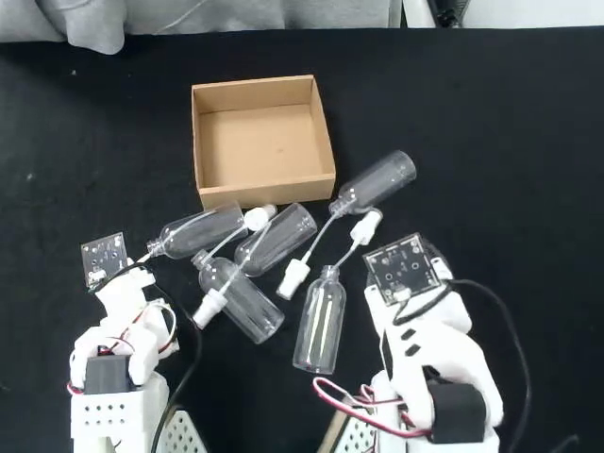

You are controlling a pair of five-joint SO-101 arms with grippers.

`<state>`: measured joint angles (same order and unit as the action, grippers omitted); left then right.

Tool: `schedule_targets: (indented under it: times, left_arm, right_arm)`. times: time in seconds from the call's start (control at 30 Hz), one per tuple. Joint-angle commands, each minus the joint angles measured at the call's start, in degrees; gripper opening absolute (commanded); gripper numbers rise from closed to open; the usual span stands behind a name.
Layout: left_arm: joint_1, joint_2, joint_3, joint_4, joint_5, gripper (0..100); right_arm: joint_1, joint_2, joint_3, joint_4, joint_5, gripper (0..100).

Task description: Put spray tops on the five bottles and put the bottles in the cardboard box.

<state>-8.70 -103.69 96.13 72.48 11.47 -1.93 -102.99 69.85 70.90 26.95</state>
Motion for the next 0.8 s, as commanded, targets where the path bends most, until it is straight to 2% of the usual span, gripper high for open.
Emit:
schedule_targets:
  times: [0.0, 0.17, 0.5, 0.67, 0.77]
  left_arm:
    - [0.22, -0.79, 1.27, 0.26, -0.18, 3]
    - [0.22, -0.79, 1.27, 0.26, -0.18, 3]
    - [0.22, -0.79, 1.27, 0.26, -0.18, 3]
    - [0.22, -0.79, 1.27, 0.26, -0.18, 3]
    - [0.22, -0.79, 1.27, 0.26, -0.18, 3]
  right_arm:
    - [0.88, 1.54, -6.81, 0.26, 0.18, 11.0]
    - [0.88, 13.05, -14.11, 0.18, -2.73, 11.0]
    - [0.88, 32.04, -21.58, 0.79, -2.9, 11.3]
    - [0.88, 39.52, -25.71, 3.25, -2.99, 20.2]
    - [0.88, 43.91, -28.62, 4.31, -2.99, 22.1]
